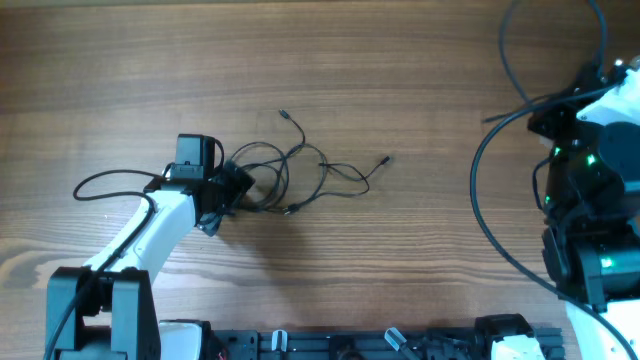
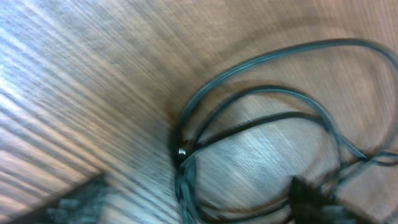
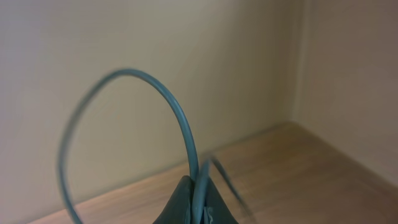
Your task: Untangle cables
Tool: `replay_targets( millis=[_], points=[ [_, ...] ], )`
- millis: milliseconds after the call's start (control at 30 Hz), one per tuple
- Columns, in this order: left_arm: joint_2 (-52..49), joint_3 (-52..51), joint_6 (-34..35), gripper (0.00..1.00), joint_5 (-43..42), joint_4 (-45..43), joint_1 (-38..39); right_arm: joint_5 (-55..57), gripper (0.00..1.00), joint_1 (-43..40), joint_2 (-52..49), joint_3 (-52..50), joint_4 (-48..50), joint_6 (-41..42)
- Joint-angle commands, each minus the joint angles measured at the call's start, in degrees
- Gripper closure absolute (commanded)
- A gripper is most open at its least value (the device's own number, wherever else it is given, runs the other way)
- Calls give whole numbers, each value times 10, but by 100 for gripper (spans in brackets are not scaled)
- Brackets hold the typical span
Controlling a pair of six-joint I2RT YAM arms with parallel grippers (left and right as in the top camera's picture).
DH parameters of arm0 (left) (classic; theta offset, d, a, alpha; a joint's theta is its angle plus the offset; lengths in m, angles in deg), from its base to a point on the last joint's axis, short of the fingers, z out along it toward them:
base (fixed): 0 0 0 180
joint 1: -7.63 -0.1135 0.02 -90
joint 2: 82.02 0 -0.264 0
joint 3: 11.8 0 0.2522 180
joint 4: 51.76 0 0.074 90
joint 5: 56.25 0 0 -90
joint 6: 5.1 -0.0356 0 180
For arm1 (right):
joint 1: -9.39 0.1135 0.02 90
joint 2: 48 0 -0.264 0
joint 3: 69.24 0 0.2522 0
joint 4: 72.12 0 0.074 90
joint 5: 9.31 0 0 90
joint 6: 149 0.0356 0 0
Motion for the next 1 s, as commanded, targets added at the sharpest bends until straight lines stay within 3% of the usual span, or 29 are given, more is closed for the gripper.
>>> replay_targets(
  millis=[0, 100, 267, 400, 433, 533, 667, 833, 967],
  points=[
    [-9, -12, -3, 0, 9, 7, 2, 74, 96, 1, -25, 0, 10, -21],
    [-6, -12, -15, 0, -1, 39, 0, 74, 96, 1, -36, 0, 10, -22],
    [89, 1, -245, 0, -170, 43, -10, 106, 96, 1, -32, 0, 6, -22],
    [267, 1, -423, 0, -165, 116, 16, 105, 96, 1, -29, 0, -7, -20],
    [315, 1, -440, 0, -140, 136, 27, 105, 96, 1, -29, 0, -10, -19],
    [439, 0, -438, 0, -54, 164, 41, 104, 96, 1, -29, 0, -12, -16],
    [534, 0, -438, 0, -46, 169, 41, 105, 96, 1, -29, 0, -10, -16],
    [560, 0, -438, 0, -46, 170, 41, 158, 96, 1, -47, 0, 45, -67],
    [560, 0, -438, 0, -46, 174, 41, 207, 96, -22, -84, 0, 145, -168]
  ],
)
